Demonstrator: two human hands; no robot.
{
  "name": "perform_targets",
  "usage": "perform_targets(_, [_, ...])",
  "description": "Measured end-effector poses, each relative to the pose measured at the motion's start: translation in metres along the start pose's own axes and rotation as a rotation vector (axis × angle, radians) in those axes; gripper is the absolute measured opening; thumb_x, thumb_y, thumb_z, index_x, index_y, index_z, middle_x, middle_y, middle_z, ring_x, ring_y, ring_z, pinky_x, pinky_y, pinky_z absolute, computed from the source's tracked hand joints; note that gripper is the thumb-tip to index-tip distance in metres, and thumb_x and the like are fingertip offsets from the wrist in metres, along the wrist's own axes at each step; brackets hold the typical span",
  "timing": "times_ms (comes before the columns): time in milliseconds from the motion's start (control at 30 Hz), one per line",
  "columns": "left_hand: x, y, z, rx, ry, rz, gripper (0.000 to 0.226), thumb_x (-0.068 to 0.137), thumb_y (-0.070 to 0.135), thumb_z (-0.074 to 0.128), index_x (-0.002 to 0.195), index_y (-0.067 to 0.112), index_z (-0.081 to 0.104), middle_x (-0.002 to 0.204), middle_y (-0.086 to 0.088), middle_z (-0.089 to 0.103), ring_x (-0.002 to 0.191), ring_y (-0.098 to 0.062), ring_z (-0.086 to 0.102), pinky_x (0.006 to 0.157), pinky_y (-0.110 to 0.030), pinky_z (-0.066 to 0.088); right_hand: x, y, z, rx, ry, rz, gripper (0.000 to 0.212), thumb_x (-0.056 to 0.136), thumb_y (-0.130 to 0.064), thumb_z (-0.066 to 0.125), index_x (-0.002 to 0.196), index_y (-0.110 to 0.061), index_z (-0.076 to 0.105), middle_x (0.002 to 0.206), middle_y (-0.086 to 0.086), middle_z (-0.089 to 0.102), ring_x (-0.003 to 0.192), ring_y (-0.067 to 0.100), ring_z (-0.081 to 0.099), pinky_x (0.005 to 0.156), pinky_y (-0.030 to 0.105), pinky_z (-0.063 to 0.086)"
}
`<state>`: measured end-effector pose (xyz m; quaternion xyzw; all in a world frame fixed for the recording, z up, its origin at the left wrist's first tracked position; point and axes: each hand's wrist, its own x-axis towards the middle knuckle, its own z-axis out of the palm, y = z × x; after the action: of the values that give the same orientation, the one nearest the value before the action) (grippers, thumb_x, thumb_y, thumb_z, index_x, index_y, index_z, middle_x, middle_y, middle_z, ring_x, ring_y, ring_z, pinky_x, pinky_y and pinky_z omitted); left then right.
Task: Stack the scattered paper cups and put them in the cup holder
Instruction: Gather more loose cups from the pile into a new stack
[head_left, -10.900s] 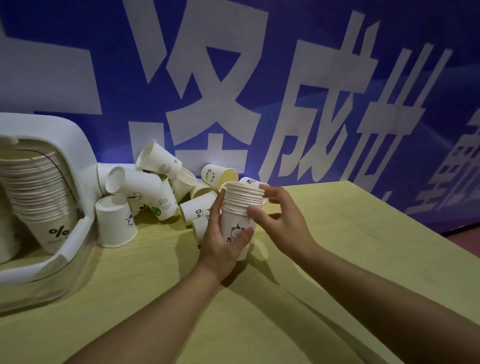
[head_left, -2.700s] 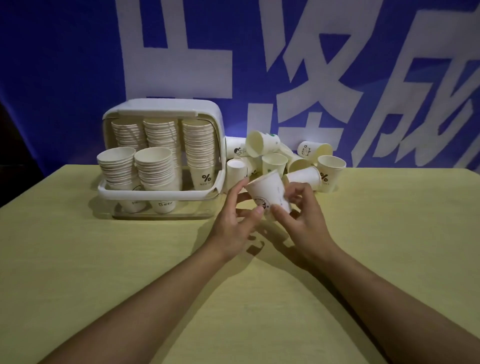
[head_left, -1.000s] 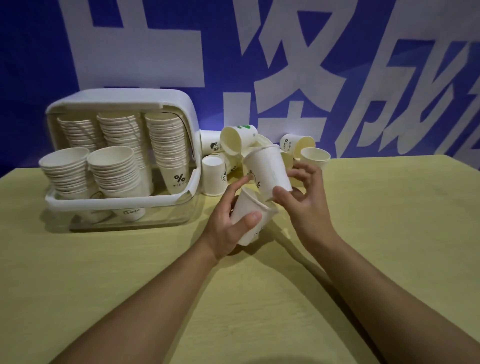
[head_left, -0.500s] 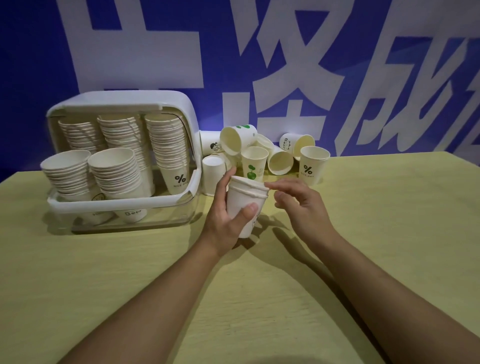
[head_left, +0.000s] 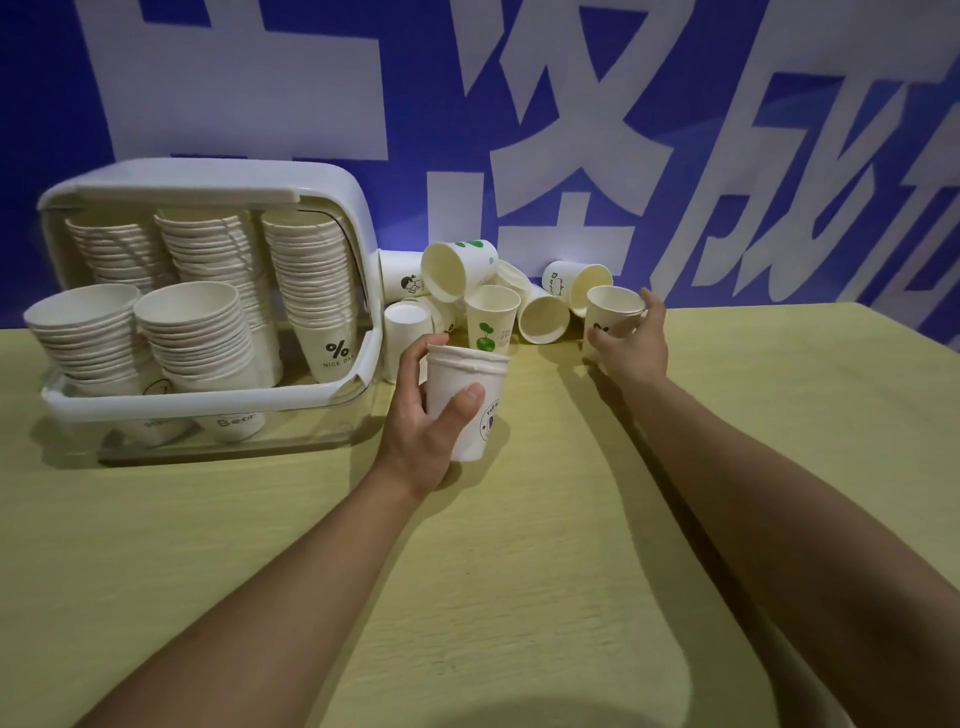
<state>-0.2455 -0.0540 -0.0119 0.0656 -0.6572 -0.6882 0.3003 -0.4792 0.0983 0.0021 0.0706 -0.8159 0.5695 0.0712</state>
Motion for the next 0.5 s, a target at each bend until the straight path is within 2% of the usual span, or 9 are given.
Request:
perform_targets(133, [0.002,0.001,0.0,0.032,-0.011,0.02,0.072,0.065,0.052,0.073,0.131,0.042,0.046,0.094,0.016,0.073,0.078,-0.014,0.072,0.064,-0.03,0.058,-0.017,0.001,-0.007,0.065,0.035,-0.085,0.088,0.078,-0.03,0.085,0.147,-0.033,0.031,0.139,-0.002,0.053,0.124,0.021,0.055,0.105,0.039,0.049])
perform_targets(200, [0.0,0.002,0.001,0.076,-0.034,0.044,0.072,0.065,0.053,0.073,0.131,0.048,0.046,0.098,0.014,0.073,0.081,-0.013,0.072,0.066,-0.03,0.058,-0.035,-0.003,-0.011,0.088,0.014,-0.127,0.085,0.079,-0.034,0.083,0.146,-0.035,0.031,0.131,-0.007,0.052,0.117,0.018,0.056,0.102,0.04,0.052])
perform_targets(267, [-0.004,0.003,0.002,0.147,-0.068,0.064,0.072,0.065,0.055,0.074,0.131,0.057,0.046,0.108,0.008,0.07,0.09,-0.015,0.07,0.073,-0.034,0.06,-0.057,-0.012,-0.017,0.14,-0.041,-0.162,0.08,0.083,-0.032,0.081,0.146,-0.038,0.032,0.128,-0.01,0.049,0.11,0.015,0.059,0.092,0.038,0.058])
perform_targets(333, [-0.009,0.005,0.003,0.229,-0.124,0.072,0.073,0.066,0.058,0.074,0.132,0.062,0.043,0.121,0.012,0.063,0.1,-0.012,0.066,0.084,-0.038,0.06,-0.08,-0.023,-0.023,0.232,-0.108,-0.18,0.075,0.087,-0.028,0.077,0.146,-0.038,0.033,0.127,-0.008,0.05,0.101,0.013,0.062,0.075,0.027,0.06])
perform_targets(367, [-0.012,0.006,0.004,0.268,-0.16,0.074,0.075,0.067,0.058,0.073,0.134,0.063,0.041,0.125,0.016,0.06,0.103,-0.009,0.064,0.087,-0.038,0.059,-0.089,-0.028,-0.026,0.264,-0.13,-0.197,0.074,0.088,-0.028,0.076,0.146,-0.037,0.033,0.126,-0.007,0.051,0.099,0.01,0.062,0.073,0.024,0.059])
perform_targets(500, [-0.018,0.01,0.007,0.374,-0.267,0.064,0.081,0.069,0.058,0.074,0.139,0.065,0.034,0.127,0.02,0.057,0.107,-0.008,0.063,0.089,-0.039,0.058,-0.119,-0.048,-0.03,0.356,-0.184,-0.233,0.064,0.087,-0.032,0.076,0.137,-0.041,0.037,0.125,-0.009,0.054,0.108,0.004,0.058,0.073,0.016,0.055])
